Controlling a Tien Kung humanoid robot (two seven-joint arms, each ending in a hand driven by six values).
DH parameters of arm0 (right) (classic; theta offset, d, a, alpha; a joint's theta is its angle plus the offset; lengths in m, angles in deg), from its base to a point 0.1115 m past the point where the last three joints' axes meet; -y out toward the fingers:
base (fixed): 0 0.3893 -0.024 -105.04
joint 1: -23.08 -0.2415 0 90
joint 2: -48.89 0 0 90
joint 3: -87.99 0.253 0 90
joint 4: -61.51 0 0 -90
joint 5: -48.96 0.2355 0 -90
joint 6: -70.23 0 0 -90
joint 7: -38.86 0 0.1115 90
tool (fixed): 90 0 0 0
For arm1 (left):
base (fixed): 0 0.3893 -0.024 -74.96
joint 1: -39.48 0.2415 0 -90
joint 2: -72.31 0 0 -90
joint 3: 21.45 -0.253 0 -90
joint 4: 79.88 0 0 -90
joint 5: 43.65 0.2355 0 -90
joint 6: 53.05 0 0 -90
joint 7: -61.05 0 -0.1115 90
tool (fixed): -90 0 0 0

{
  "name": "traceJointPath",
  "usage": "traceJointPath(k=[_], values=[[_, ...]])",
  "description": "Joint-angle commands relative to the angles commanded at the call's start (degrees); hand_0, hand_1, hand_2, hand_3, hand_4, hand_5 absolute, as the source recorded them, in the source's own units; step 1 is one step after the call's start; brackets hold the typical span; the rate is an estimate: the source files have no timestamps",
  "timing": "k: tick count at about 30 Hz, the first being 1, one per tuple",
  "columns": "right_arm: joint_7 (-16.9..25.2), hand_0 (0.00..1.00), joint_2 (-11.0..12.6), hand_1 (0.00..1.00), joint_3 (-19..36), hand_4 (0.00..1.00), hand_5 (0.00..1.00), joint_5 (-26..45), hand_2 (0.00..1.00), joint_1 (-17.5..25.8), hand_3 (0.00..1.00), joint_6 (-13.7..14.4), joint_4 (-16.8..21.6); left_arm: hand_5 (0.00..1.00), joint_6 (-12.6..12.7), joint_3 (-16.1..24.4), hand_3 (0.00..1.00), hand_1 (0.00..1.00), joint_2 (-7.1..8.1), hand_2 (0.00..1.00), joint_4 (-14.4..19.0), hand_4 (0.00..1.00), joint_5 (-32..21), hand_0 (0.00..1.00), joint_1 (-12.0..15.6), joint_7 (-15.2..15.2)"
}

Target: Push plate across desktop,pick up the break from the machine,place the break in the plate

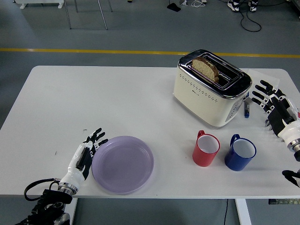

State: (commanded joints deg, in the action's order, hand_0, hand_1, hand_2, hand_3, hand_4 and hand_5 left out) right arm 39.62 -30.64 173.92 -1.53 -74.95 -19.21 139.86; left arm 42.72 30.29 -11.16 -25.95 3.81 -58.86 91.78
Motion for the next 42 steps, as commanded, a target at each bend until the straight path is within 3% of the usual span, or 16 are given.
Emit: traceJointPath(k=[28, 31, 34, 36, 42], values=[[0.0, 0.837, -0.2, 0.767, -0.2, 0.498, 0.529, 0.0, 0.769, 0.2, 0.779, -0.1, 0.0, 0.998, -1.1, -3.7, 0.881, 0.826, -0.45, 0.888, 0.5, 0.521, -1.3, 0.8, -1.0, -0.3], [0.0, 0.837, -0.1, 0.767, -0.3, 0.498, 0.529, 0.0, 0.769, 0.2, 0.779, 0.0, 0.3, 0.998, 0.2, -2.2, 0.881, 0.826, -0.72, 0.888, 1.0, 0.521, -0.4, 0.8, -0.5, 0.3], [0.1, 0.837, 0.0, 0.767, -0.3, 0.498, 0.53, -0.1, 0.767, 0.1, 0.779, 0.1, 0.7, 0.998, 4.1, 1.2, 0.865, 0.834, -1.1, 0.888, 1.8, 0.52, 1.6, 0.802, 0.2, 1.5], [0.9, 0.837, 0.5, 0.767, -0.5, 0.498, 0.53, -0.4, 0.767, -0.3, 0.779, 0.6, 1.6, 0.998, 6.7, 5.5, 0.865, 0.834, -1.87, 0.888, 2.7, 0.52, 4.9, 0.802, 1.3, 1.8], [2.4, 0.849, 3.2, 0.776, -2.2, 0.503, 0.531, -7.7, 0.77, -2.8, 0.779, 3.7, 3.8, 0.998, 9.0, 17.9, 0.866, 0.833, -2.41, 0.891, 6.0, 0.517, 11.8, 0.794, 3.7, 0.2]])
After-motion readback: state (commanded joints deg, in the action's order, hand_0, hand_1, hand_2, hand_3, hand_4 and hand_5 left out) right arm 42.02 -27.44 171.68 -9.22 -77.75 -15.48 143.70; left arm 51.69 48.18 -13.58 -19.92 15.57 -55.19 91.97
